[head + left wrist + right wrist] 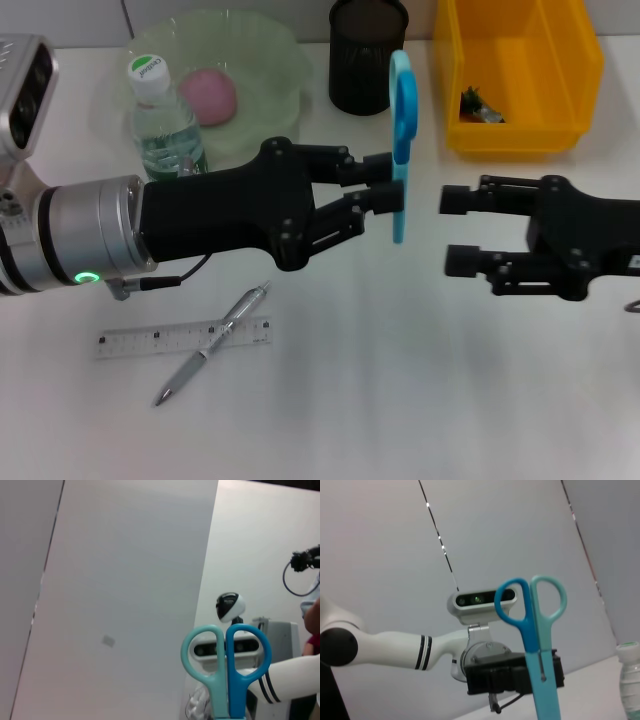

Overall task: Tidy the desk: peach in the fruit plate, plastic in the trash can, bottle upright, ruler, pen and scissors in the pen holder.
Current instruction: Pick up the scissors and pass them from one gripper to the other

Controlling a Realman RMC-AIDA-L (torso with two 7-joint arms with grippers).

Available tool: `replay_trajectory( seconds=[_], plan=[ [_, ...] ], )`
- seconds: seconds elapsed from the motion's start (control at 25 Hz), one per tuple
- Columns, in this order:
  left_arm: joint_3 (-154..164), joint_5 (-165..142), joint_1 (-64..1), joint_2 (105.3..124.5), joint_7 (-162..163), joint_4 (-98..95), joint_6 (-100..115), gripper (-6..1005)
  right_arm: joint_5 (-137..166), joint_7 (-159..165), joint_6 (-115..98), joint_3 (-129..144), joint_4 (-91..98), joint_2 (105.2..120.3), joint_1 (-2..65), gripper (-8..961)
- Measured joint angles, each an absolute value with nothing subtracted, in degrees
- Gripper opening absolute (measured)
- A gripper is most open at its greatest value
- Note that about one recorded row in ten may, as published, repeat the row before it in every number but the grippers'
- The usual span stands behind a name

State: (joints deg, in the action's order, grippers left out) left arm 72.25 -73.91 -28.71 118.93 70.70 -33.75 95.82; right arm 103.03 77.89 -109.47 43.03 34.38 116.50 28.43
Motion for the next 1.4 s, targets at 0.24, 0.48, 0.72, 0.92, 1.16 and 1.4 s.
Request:
replay_trajectory(
  seconds=[0.24, 0.48, 0.72, 0.92, 1.16, 1.4],
  plan=[
    [72.22, -72.89, -28.65, 118.81, 70.24, -33.55, 96.14, 222, 104.66, 77.91, -108.49, 43.35, 34.82, 117.49, 30.41, 724],
    [72.56, -72.85, -28.63, 118.96, 69.78, -33.24, 96.32, 222, 104.71, 77.99, -108.13, 43.42, 34.87, 117.89, 31.43, 725],
    [72.86, -72.85, -28.54, 118.91, 68.94, -32.01, 96.74, 222, 104.75, 78.09, -107.92, 43.42, 34.89, 118.13, 32.12, 724],
    [72.94, -72.86, -28.38, 118.91, 68.91, -31.99, 96.99, 222, 104.75, 78.55, -107.95, 43.95, 34.89, 118.20, 32.73, 724],
    [72.95, -72.92, -28.27, 118.96, 68.90, -31.99, 97.04, 222, 104.73, 78.57, -108.06, 44.12, 34.89, 118.34, 33.01, 708],
    [72.95, -72.93, -28.17, 118.99, 68.61, -31.32, 97.06, 223, 104.63, 78.47, -107.96, 44.12, 34.89, 118.84, 33.04, 652]
  ],
)
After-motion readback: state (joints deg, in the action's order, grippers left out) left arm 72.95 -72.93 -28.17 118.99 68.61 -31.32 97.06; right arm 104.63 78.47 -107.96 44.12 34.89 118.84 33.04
